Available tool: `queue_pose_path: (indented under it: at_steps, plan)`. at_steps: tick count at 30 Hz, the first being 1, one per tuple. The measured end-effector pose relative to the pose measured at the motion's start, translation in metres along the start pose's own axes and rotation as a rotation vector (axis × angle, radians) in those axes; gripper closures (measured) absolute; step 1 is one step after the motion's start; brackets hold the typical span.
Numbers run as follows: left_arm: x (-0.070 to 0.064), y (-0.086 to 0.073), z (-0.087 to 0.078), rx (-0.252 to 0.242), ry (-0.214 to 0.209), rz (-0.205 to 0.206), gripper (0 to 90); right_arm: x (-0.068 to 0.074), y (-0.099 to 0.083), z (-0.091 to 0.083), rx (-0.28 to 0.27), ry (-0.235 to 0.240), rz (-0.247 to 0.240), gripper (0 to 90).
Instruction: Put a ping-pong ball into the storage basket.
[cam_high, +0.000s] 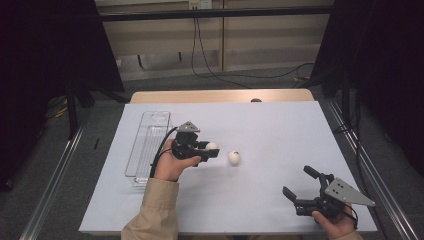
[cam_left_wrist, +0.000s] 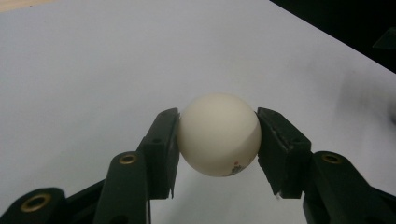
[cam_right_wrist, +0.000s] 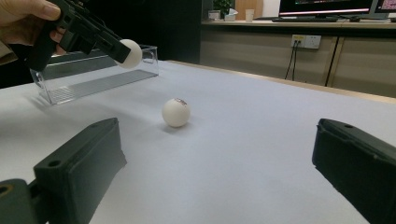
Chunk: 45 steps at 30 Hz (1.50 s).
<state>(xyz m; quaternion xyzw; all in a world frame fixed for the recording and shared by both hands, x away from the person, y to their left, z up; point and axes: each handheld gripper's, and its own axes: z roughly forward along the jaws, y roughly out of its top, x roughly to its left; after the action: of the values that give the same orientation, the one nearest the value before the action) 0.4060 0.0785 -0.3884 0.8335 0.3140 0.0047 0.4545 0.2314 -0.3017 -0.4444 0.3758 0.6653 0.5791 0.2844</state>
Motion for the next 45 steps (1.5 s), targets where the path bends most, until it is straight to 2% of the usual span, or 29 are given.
queue_pose_path:
  at_steps: [45]
  plan:
    - [0.015, -0.003, -0.024, -0.035, 0.049, -0.048, 51.0, 0.001, 0.001, 0.0, -0.004, 0.004, -0.005, 1.6]
